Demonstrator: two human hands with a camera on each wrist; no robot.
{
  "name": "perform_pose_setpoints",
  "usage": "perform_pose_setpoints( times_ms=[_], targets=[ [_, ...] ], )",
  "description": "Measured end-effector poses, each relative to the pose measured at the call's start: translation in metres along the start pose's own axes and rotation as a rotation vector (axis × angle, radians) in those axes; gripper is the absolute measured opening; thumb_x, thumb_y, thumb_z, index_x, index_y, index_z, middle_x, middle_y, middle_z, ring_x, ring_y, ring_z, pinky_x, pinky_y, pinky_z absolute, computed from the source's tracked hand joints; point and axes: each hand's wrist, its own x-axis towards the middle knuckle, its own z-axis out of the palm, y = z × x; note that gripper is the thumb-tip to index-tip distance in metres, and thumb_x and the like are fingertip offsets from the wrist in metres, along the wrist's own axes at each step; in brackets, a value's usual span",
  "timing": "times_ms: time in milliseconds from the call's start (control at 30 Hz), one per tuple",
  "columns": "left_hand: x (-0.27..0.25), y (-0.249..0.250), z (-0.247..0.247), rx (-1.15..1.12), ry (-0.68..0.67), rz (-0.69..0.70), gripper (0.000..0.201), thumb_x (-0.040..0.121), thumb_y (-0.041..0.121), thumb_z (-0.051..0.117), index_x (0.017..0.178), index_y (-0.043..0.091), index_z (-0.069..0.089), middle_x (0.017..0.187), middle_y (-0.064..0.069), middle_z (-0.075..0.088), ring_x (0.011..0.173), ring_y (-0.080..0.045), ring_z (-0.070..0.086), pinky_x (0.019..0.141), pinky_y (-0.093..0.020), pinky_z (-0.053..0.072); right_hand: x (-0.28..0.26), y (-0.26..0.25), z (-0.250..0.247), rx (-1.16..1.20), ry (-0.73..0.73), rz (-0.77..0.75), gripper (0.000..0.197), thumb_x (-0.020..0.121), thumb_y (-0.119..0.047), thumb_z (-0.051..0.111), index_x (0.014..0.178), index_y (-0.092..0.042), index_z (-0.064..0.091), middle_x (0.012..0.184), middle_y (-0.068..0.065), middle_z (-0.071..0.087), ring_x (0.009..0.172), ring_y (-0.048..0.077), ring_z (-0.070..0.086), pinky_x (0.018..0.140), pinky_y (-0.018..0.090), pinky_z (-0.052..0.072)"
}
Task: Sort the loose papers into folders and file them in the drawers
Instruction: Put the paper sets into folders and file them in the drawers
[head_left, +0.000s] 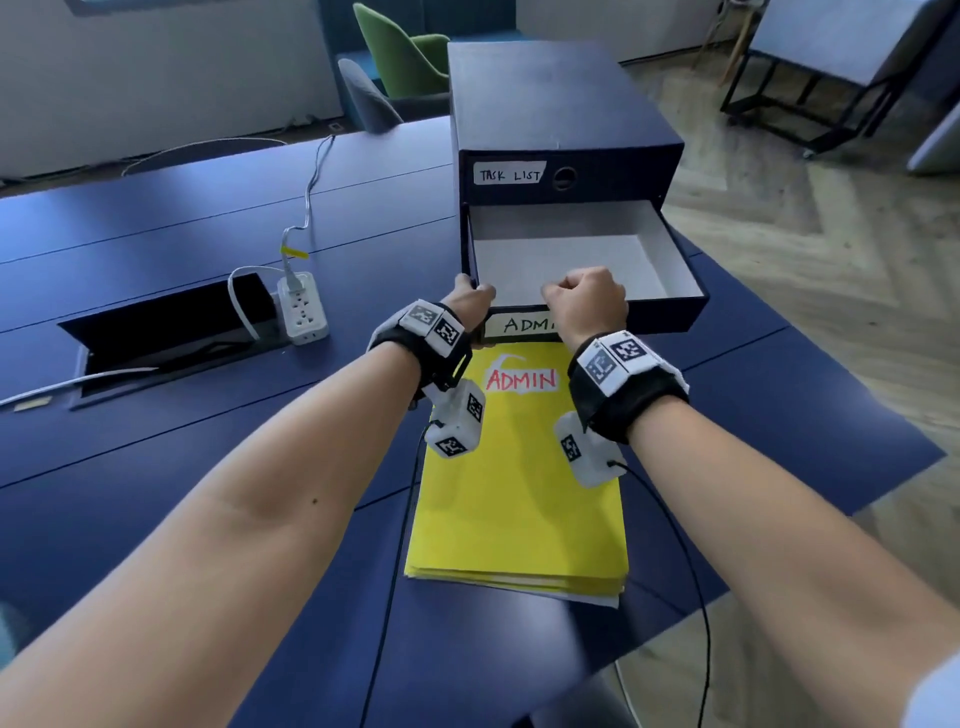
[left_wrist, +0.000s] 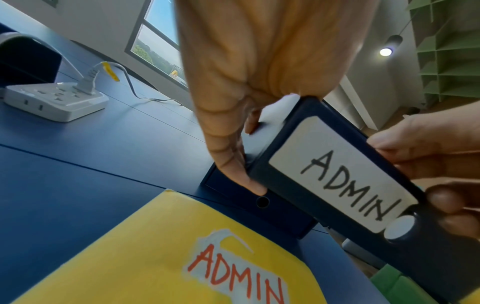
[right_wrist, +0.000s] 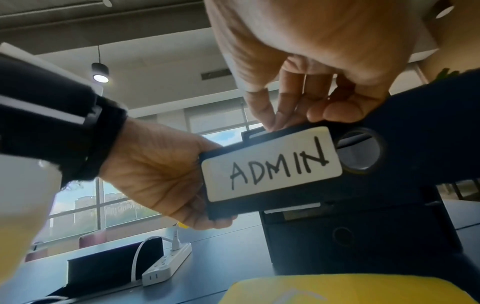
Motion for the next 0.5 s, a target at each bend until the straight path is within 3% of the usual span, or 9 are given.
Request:
perform_pose_setpoints(
  times_ms=[33, 100, 200, 300, 367, 433, 500],
  targets=[
    [-0.002, -0.002, 0.001, 0.010, -0.018, -0.008, 0.019, 0.094, 0.026, 0.035, 0.101, 0.009, 0.029, 0.093, -0.012, 0.042, 0.085, -0.026, 0.049, 0.095, -0.047, 0.045, -0.004, 0.002, 0.000, -0.008, 0.010, -0.011, 0.039, 0.082, -0.017, 0.056, 0.048, -0.010, 0.038, 0.056, 0.008, 0.043, 0.066, 0.030, 0.044, 0.056, 0.026, 0.030],
    [-0.014, -0.003, 0.001, -0.012, -0.054, -0.009, 0.020, 0.094, 0.026, 0.035, 0.104, 0.011, 0.027, 0.095, -0.014, 0.045, 0.084, -0.028, 0.053, 0.085, -0.048, 0.049, -0.011, 0.005, -0.001, 0.001, 0.024, -0.022, 0.038, 0.081, -0.016, 0.056, 0.048, -0.011, 0.039, 0.055, 0.007, 0.043, 0.065, 0.030, 0.044, 0.056, 0.025, 0.031],
    [-0.029, -0.005, 0.000, -0.019, -0.105, -0.012, 0.021, 0.095, 0.028, 0.036, 0.107, 0.013, 0.027, 0.088, -0.015, 0.047, 0.066, -0.027, 0.056, 0.055, -0.033, 0.053, -0.018, 0.010, -0.001, 0.015, 0.043, -0.020, 0.034, 0.080, -0.016, 0.056, 0.050, -0.009, 0.042, 0.052, 0.007, 0.039, 0.063, 0.032, 0.043, 0.055, 0.026, 0.033],
    [-0.038, -0.014, -0.003, -0.045, -0.125, -0.013, 0.046, 0.096, 0.048, 0.032, 0.124, 0.012, 0.027, 0.080, -0.014, 0.052, 0.049, -0.019, 0.056, 0.040, -0.022, 0.047, -0.023, 0.013, 0.000, 0.036, 0.058, -0.034, 0.023, 0.080, -0.016, 0.056, 0.058, -0.009, 0.052, 0.061, 0.011, 0.049, 0.065, 0.032, 0.048, 0.057, 0.026, 0.036],
    [-0.042, -0.020, -0.005, -0.068, -0.101, -0.048, 0.067, 0.093, 0.060, 0.022, 0.137, 0.010, 0.027, 0.079, -0.016, 0.057, 0.046, -0.015, 0.056, 0.047, -0.024, 0.046, -0.025, 0.015, 0.000, 0.075, 0.098, -0.078, 0.022, 0.083, -0.017, 0.056, 0.062, -0.009, 0.053, 0.068, 0.010, 0.053, 0.066, 0.028, 0.049, 0.058, 0.026, 0.035],
    [-0.041, -0.030, -0.007, -0.021, -0.054, -0.082, 0.069, 0.095, 0.057, 0.023, 0.139, 0.006, 0.032, 0.085, -0.016, 0.058, 0.061, -0.018, 0.055, 0.059, -0.029, 0.044, -0.032, 0.020, 0.000, 0.100, 0.177, -0.134, 0.026, 0.085, -0.015, 0.056, 0.062, -0.009, 0.047, 0.077, 0.007, 0.049, 0.067, 0.021, 0.044, 0.058, 0.025, 0.027],
    [-0.039, -0.043, -0.010, 0.114, -0.025, -0.116, 0.060, 0.097, 0.045, 0.037, 0.131, -0.003, 0.041, 0.098, -0.019, 0.059, 0.083, -0.026, 0.057, 0.072, -0.032, 0.044, -0.042, 0.033, 0.002, 0.113, 0.236, -0.126, 0.038, 0.084, -0.012, 0.055, 0.054, -0.012, 0.032, 0.076, 0.007, 0.045, 0.066, 0.021, 0.039, 0.057, 0.024, 0.021]
  ],
)
